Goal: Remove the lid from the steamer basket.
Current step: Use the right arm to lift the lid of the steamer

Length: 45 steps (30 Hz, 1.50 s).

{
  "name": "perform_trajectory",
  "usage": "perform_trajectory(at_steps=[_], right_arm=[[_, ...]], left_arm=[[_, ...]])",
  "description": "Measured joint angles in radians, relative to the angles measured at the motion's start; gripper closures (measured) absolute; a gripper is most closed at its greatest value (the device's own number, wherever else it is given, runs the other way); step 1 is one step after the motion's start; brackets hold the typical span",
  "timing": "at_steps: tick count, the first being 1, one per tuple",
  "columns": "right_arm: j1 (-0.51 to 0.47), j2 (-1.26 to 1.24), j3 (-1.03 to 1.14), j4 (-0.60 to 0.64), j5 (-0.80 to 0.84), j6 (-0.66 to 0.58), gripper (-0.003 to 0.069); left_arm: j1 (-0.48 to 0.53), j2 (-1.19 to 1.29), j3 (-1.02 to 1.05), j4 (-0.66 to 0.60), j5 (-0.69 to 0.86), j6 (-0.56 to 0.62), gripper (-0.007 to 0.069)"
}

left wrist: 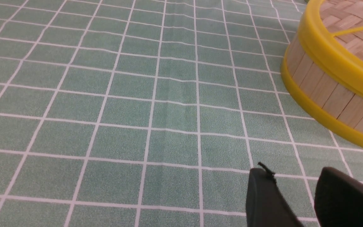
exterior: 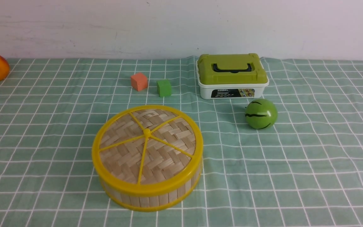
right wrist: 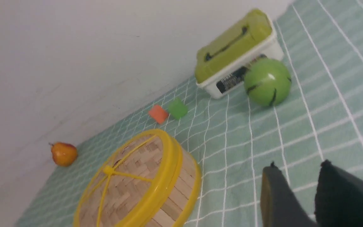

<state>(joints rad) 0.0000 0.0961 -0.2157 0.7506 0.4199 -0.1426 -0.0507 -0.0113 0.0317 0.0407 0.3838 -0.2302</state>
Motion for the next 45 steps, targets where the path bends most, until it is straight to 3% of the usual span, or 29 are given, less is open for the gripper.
perform_trajectory(at_steps=[2, 4, 6, 11, 17, 22, 26, 30, 36, 41, 45], right_arm=[[0.0, 0.139, -0.176, -0.128, 0.123, -0.028, 0.0639], [0.0, 0.236, -0.313, -0.206, 0.219, -0.035, 0.0662], [0.0, 0.484, -0.587, -0.344, 0.479, -0.058, 0.0678], [0.032, 0.789, -0.922, -0.403, 0.761, -0.182, 0.0672], [0.222, 1.022, -1.113, -0.455, 0.829, -0.225, 0.0659], [0.471, 1.273, -1.305, -0.663, 0.832, -0.126, 0.0657], [0.576, 1.461, -1.451, -0.745, 0.832, -0.082, 0.0652], [0.623, 1.629, -1.61, -0.745, 0.831, -0.073, 0.0638], [0.638, 1.882, -1.862, -0.671, 0.83, -0.056, 0.054], [0.638, 2.076, -2.046, -0.567, 0.816, -0.05, 0.0297], [0.649, 2.147, -2.095, -0.516, 0.77, -0.05, 0.02]], left_arm=[[0.0, 0.0, 0.0, 0.0, 0.0, 0.0, 0.0386], [0.0, 0.0, 0.0, 0.0, 0.0, 0.0, 0.0386], [0.0, 0.0, 0.0, 0.0, 0.0, 0.0, 0.0386], [0.0, 0.0, 0.0, 0.0, 0.0, 0.0, 0.0386], [0.0, 0.0, 0.0, 0.0, 0.0, 0.0, 0.0386], [0.0, 0.0, 0.0, 0.0, 0.0, 0.0, 0.0386], [0.0, 0.0, 0.0, 0.0, 0.0, 0.0, 0.0386], [0.0, 0.0, 0.0, 0.0, 0.0, 0.0, 0.0386], [0.0, 0.0, 0.0, 0.0, 0.0, 0.0, 0.0386], [0.0, 0.0, 0.0, 0.0, 0.0, 0.0, 0.0386], [0.0, 0.0, 0.0, 0.0, 0.0, 0.0, 0.0386]])
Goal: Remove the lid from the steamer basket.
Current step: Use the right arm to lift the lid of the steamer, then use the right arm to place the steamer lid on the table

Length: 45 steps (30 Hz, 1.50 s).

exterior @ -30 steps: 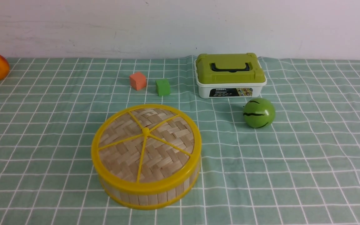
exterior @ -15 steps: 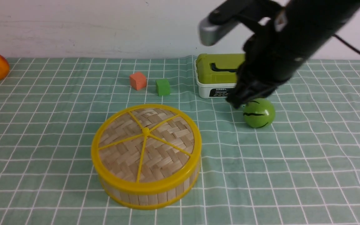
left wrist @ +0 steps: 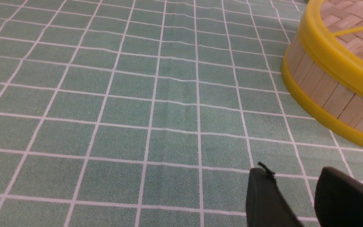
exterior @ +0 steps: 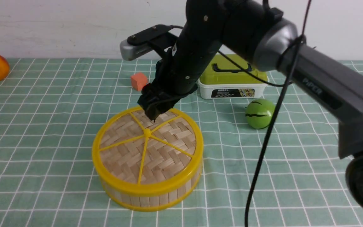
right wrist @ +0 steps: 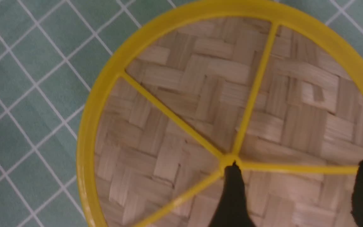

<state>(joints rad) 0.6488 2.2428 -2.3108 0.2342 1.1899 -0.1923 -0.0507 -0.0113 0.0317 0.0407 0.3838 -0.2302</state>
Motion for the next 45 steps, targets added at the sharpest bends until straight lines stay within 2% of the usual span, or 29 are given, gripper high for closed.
perform_trajectory(at_steps=[6, 15, 19, 24, 25, 35, 42, 45], right_arm=[[0.041, 0.07, -0.006, -0.005, -0.052, 0.0, 0.019], [0.05, 0.1, -0.013, -0.03, -0.038, 0.0, 0.0298], [0.05, 0.101, -0.016, -0.036, -0.021, 0.0, 0.0373], [0.05, 0.101, -0.017, -0.028, -0.011, 0.0, 0.0561], [0.05, 0.1, -0.017, -0.028, -0.01, 0.0, 0.0573], [0.05, 0.04, -0.017, -0.04, 0.059, 0.0, 0.057], [0.043, -0.132, -0.052, -0.102, 0.064, 0.0, 0.057], [0.007, -0.245, -0.05, -0.13, 0.07, 0.009, 0.057]], left_arm=[[0.0, 0.0, 0.0, 0.0, 0.0, 0.0, 0.0386], [0.0, 0.0, 0.0, 0.0, 0.0, 0.0, 0.0386], [0.0, 0.0, 0.0, 0.0, 0.0, 0.0, 0.0386], [0.0, 0.0, 0.0, 0.0, 0.0, 0.0, 0.0386], [0.0, 0.0, 0.0, 0.0, 0.0, 0.0, 0.0386], [0.0, 0.0, 0.0, 0.0, 0.0, 0.0, 0.0386], [0.0, 0.0, 0.0, 0.0, 0.0, 0.0, 0.0386], [0.0, 0.0, 0.0, 0.0, 0.0, 0.0, 0.0386]])
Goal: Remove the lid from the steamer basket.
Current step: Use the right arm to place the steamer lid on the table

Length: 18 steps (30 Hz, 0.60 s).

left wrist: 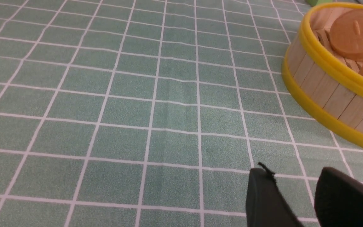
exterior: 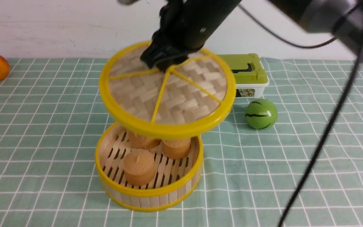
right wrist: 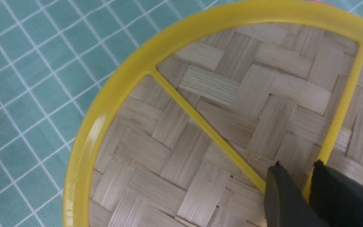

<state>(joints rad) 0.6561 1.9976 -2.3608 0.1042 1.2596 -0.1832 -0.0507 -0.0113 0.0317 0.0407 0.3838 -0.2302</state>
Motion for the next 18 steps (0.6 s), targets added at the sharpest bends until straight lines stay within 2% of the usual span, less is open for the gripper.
perform_trajectory(at_steps=[4, 9, 10, 12, 15, 18], right_arm=[[-0.057, -0.108, 0.089, -0.008, -0.001, 0.014, 0.057], [-0.191, -0.33, 0.464, -0.025, -0.004, 0.014, 0.057], [-0.191, -0.337, 0.481, -0.025, -0.004, 0.014, 0.057], [-0.258, -0.412, 0.705, -0.029, -0.064, 0.018, 0.057], [-0.298, -0.445, 0.878, -0.028, -0.169, 0.018, 0.057], [-0.331, -0.441, 1.098, -0.003, -0.376, 0.018, 0.0571]], left_arm=[[0.0, 0.0, 0.0, 0.0, 0.0, 0.0, 0.0386], [0.0, 0.0, 0.0, 0.0, 0.0, 0.0, 0.0386], [0.0, 0.0, 0.0, 0.0, 0.0, 0.0, 0.0386], [0.0, 0.0, 0.0, 0.0, 0.0, 0.0, 0.0386], [0.0, 0.0, 0.0, 0.0, 0.0, 0.0, 0.0386], [0.0, 0.0, 0.0, 0.0, 0.0, 0.0, 0.0386]])
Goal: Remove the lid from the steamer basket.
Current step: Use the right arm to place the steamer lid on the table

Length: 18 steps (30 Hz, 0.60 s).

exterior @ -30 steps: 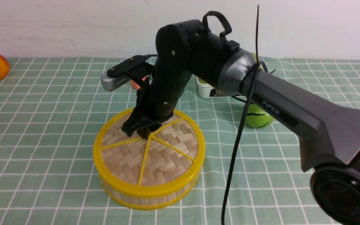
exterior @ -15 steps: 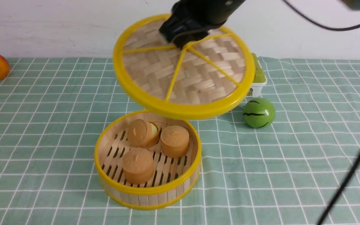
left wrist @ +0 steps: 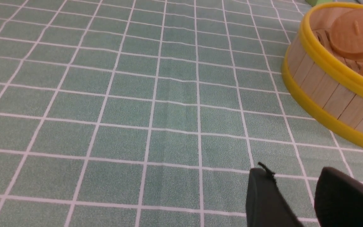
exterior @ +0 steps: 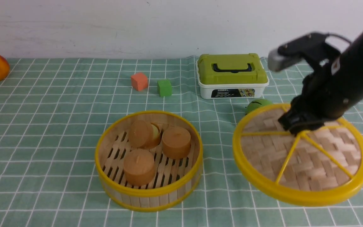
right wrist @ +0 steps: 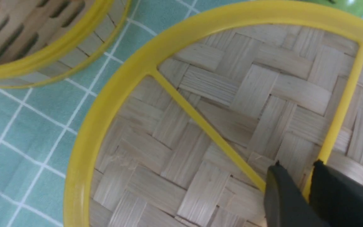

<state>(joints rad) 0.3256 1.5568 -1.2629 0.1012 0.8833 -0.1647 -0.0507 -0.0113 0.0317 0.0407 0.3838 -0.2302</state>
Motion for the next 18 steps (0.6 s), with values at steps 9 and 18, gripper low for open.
perform_trajectory(at_steps=[9, 18], right_arm=[[-0.006, 0.136, 0.143, 0.02, -0.328, 0.029, 0.0571], [-0.006, 0.12, 0.123, 0.022, -0.312, 0.07, 0.0338]], left_arm=[[0.0, 0.0, 0.0, 0.0, 0.0, 0.0, 0.0386], [0.0, 0.0, 0.0, 0.0, 0.0, 0.0, 0.0386]])
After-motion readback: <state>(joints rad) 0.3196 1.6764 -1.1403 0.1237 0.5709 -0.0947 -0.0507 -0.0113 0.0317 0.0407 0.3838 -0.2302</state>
